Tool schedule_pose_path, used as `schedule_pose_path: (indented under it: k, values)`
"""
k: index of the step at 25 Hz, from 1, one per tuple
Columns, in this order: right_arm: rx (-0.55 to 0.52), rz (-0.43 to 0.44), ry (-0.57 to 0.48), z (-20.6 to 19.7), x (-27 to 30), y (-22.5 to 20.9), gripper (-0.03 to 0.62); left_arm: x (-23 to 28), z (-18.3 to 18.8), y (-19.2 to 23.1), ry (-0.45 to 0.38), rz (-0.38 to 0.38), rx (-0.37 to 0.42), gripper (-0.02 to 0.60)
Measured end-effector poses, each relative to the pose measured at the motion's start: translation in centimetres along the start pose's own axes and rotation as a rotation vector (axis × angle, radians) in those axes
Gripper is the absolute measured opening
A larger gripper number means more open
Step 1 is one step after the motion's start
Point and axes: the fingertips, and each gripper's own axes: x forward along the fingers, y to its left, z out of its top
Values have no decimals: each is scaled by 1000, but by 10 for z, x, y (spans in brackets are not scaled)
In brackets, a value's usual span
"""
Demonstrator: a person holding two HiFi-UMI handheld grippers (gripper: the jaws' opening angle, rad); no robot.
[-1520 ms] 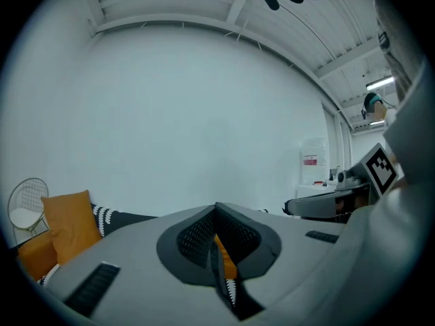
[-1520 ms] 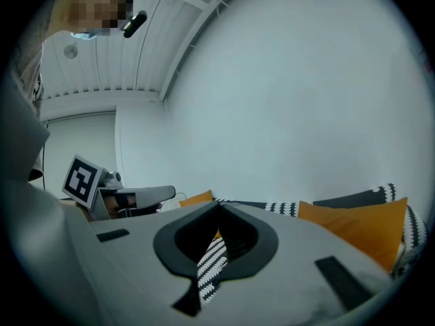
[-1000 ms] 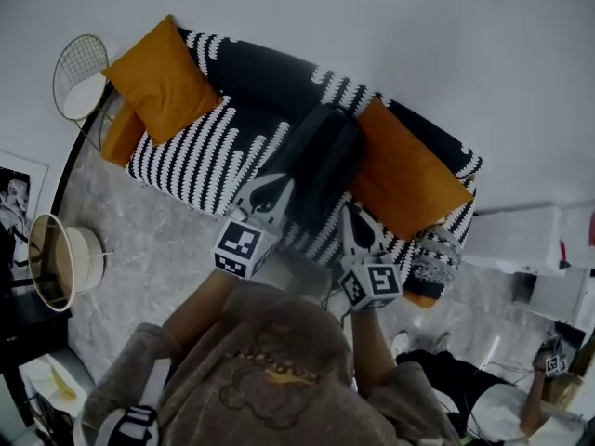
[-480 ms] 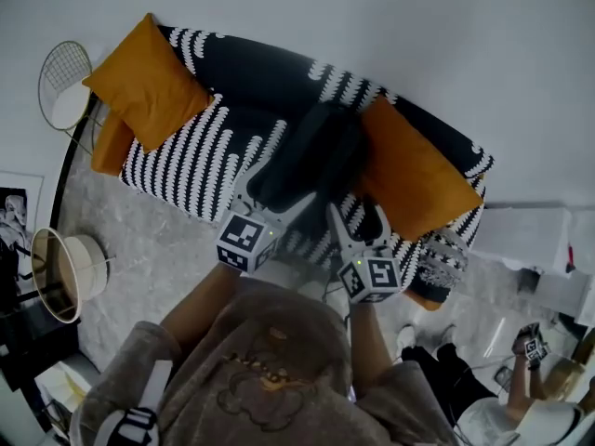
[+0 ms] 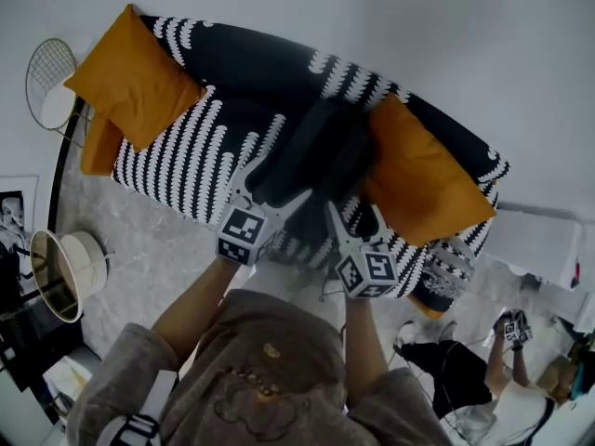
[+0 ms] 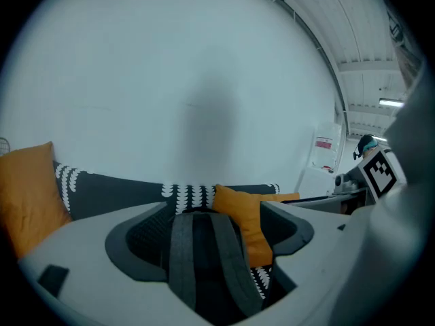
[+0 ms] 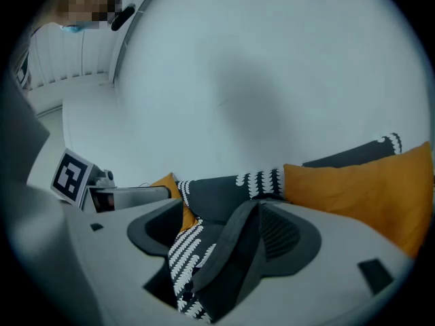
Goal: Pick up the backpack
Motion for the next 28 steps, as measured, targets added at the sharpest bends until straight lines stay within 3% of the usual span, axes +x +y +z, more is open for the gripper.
schedule_pose_path:
  k: [8,19,28]
  values:
    - [38,-59,70,-57,62,-60,341,75,-70,38,87,0,-31,420]
    - [64,-80,159,-142,117,-110,345,153,-182,75,222,32,-66,420]
    - [85,-106,184,-166,137,-118,326,171,-217,95,278,63,-17,396]
